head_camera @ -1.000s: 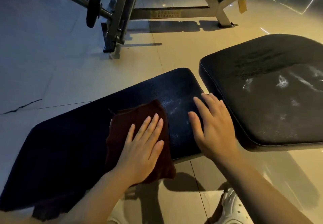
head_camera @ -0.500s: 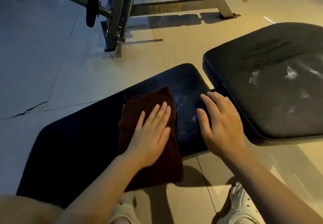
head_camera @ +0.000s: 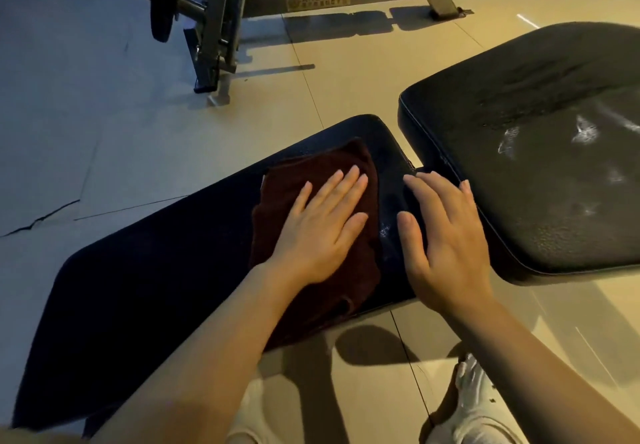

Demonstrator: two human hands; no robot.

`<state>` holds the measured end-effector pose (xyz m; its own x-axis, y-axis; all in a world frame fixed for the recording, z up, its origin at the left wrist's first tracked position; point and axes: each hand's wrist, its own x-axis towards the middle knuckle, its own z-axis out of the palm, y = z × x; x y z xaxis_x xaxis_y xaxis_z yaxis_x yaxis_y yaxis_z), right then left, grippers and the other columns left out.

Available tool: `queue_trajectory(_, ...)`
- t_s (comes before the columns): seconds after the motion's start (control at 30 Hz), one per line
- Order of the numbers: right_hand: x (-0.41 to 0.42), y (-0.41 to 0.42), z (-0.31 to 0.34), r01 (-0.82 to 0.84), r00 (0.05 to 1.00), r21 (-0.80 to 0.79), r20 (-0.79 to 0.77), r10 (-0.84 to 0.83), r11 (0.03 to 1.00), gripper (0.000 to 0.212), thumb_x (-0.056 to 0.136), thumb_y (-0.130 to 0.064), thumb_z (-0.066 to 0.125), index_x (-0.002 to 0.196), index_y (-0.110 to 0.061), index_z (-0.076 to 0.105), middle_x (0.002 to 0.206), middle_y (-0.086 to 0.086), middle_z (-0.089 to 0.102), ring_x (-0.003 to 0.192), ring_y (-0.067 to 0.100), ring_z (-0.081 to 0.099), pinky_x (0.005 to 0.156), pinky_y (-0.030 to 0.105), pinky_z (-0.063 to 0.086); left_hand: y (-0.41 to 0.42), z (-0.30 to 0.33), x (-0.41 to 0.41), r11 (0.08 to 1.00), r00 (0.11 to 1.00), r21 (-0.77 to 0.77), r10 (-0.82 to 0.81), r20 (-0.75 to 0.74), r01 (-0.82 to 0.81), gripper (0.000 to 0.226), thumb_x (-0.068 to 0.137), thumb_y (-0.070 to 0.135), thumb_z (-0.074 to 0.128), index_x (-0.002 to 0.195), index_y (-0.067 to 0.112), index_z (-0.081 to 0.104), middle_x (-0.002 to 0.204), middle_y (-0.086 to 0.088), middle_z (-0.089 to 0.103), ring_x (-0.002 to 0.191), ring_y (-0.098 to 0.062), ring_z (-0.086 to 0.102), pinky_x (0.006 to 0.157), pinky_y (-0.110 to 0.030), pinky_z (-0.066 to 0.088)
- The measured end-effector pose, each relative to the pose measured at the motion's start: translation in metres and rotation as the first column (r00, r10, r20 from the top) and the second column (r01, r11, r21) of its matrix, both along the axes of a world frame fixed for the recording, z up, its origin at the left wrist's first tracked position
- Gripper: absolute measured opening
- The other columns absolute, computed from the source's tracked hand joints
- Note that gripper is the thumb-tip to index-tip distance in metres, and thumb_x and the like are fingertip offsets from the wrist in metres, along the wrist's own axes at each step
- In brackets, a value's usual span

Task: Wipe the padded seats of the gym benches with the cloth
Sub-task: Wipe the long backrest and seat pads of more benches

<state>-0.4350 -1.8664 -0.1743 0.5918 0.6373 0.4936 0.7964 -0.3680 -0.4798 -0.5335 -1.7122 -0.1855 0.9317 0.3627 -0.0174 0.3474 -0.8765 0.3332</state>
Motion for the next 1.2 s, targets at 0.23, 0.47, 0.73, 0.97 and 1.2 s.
queue_trajectory(0.23, -0.005, 0.000, 0.004, 0.024, 1.000, -0.045, 0.009, -0.023, 0.999, 0.048, 0.098, -0.036, 0.037, 0.134, -0.009, 0.054, 0.134, 0.007, 0.055, 0.128, 0.018, 0.046, 0.118, 0.020, 0.008, -0.036, -0.021, -0.096, 0.997, 0.997, -0.013, -0.074, 0.024, 0.075, 0.056, 0.101, 0.054, 0.000, 0.153, 0.033, -0.004, 0.161, 0.014, -0.010, 0.148, -0.003, -0.010, 0.119, -0.034, -0.006)
queue_trajectory(0.47, -0.009, 0.002, 0.001, 0.085, 0.995, 0.027, 0.051, -0.087, 0.996, 0.043, 0.098, -0.034, 0.039, 0.128, -0.012, 0.060, 0.125, 0.003, 0.062, 0.121, 0.017, 0.052, 0.120, 0.038, 0.017, -0.027, -0.015, -0.081, 0.993, 0.992, -0.030, -0.117, 0.042, 0.118, 0.056, 0.098, 0.060, -0.005, 0.150, 0.041, -0.014, 0.157, 0.025, -0.019, 0.145, 0.002, -0.015, 0.118, -0.030, -0.013)
queue_trajectory(0.73, -0.005, -0.001, 0.000, 0.042, 0.999, 0.017, 0.032, -0.043, 0.999, 0.043, 0.096, -0.031, 0.039, 0.130, -0.012, 0.057, 0.129, 0.004, 0.059, 0.126, 0.017, 0.050, 0.121, 0.044, 0.014, -0.011, 0.013, 0.030, 0.998, 0.997, -0.025, -0.061, 0.052, 0.063, 0.054, 0.104, 0.043, 0.019, 0.154, 0.031, 0.003, 0.161, 0.016, -0.006, 0.141, 0.005, -0.014, 0.118, -0.032, -0.012)
queue_trajectory(0.97, -0.006, 0.000, 0.002, 0.033, 0.999, 0.067, 0.041, -0.036, 0.997, 0.041, 0.095, -0.029, 0.041, 0.126, -0.008, 0.059, 0.123, 0.007, 0.062, 0.118, 0.019, 0.054, 0.119, 0.036, 0.020, -0.046, -0.012, -0.079, 0.995, 0.996, -0.101, 0.015, 0.084, -0.007, 0.064, 0.094, 0.062, -0.004, 0.150, 0.033, 0.007, 0.160, 0.016, 0.000, 0.143, 0.009, -0.011, 0.116, -0.019, -0.014)
queue_trajectory(1.2, -0.007, 0.001, -0.003, 0.041, 0.998, 0.116, 0.043, -0.046, 0.992, 0.040, 0.093, -0.027, 0.044, 0.125, -0.007, 0.060, 0.120, 0.007, 0.064, 0.117, 0.017, 0.054, 0.119, 0.038, 0.022, -0.037, -0.008, -0.058, 0.999, 0.987, -0.036, 0.045, 0.157, -0.040, 0.053, 0.100, 0.053, 0.009, 0.148, 0.032, 0.015, 0.156, 0.017, 0.014, 0.144, 0.007, 0.001, 0.119, -0.025, 0.000)
